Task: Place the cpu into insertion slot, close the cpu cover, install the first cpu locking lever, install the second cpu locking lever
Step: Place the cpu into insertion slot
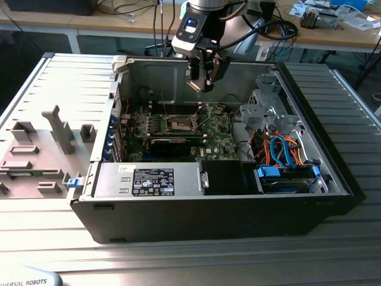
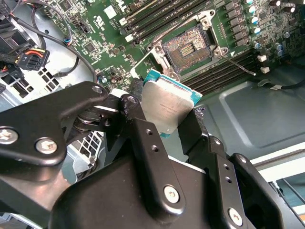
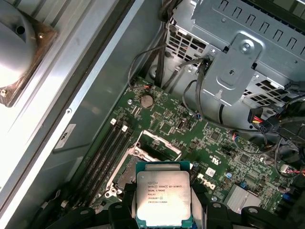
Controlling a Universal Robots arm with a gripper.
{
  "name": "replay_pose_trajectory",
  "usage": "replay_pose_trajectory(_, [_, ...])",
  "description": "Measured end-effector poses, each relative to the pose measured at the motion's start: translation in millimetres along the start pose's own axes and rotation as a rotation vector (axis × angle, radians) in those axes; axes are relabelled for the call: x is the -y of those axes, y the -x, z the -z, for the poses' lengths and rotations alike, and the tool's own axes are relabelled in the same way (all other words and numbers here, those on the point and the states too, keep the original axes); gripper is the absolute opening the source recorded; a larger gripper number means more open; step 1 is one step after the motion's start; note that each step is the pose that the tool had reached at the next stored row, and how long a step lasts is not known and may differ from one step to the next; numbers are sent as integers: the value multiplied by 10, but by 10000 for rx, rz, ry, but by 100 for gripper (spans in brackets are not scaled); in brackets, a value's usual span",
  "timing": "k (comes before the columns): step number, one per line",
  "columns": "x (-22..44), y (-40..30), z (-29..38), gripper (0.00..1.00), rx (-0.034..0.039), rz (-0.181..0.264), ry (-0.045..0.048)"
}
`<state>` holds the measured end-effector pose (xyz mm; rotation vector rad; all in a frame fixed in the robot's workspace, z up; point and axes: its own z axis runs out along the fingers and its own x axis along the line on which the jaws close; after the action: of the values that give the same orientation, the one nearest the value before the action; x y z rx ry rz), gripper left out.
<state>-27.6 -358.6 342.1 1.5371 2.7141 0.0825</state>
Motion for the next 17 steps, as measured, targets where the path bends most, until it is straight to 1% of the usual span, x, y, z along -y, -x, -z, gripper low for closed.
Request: replay_pose_trajectory(17, [0,0,0,54,14,-73,-5])
